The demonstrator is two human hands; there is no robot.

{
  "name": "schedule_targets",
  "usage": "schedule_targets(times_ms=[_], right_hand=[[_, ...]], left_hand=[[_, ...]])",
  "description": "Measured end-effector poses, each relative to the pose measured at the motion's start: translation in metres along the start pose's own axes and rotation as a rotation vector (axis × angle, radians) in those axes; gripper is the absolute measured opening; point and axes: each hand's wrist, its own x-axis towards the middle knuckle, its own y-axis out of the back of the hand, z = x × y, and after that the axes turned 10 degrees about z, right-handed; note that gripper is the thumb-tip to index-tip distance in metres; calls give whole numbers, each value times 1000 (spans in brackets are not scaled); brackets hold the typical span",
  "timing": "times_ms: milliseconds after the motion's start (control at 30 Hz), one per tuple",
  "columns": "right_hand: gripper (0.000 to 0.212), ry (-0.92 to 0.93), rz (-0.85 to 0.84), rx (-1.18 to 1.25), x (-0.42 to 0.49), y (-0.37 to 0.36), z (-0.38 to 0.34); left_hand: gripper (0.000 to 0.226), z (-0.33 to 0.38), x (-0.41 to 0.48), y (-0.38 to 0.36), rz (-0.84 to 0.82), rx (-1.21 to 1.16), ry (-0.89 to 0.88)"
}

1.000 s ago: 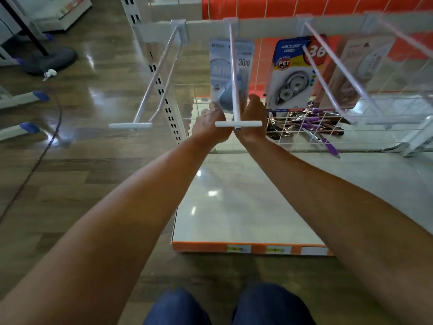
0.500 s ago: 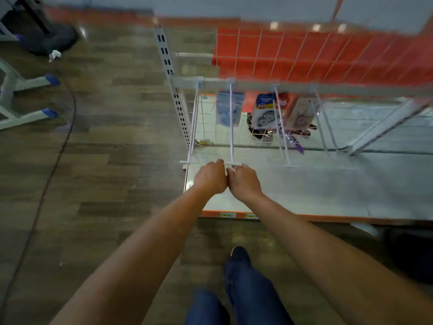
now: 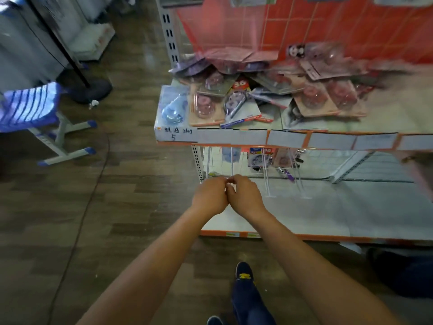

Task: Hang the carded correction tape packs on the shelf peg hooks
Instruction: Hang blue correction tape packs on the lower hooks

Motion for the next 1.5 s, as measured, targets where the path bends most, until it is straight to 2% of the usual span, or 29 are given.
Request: schedule_targets(times_ms=[200,333,467,667,800,933,1033,1200,1500], right_hand=[[22,101,112,209,9,46,-51],[19,157,187,348,26,71,-78],[20,251,222,370,45,77,-93],[32,382,194,138,68,76,-104],[31,512,227,-27,82,66,-109],[33,529,228,-138,91,55,-114],[31,561,211,-135,95,52,-117],[30,546,134,-113,98,45,-115],[30,474,100,-8,102,45,-111]], left_hand=[[33,23,-5,73,293,-28,21],[30,30,12,109,430,-46,44],[25,21,33,130,572,-130,48],[40,-3,61,139,593,52,126],[55,-16,74,140,554,186,240],[79,-23,83,141,428,116,452],[80,-28,87,141,378,55,499],[77,-32,88,145,441,-30,482],[78,-31,84,155,723,-124,399]])
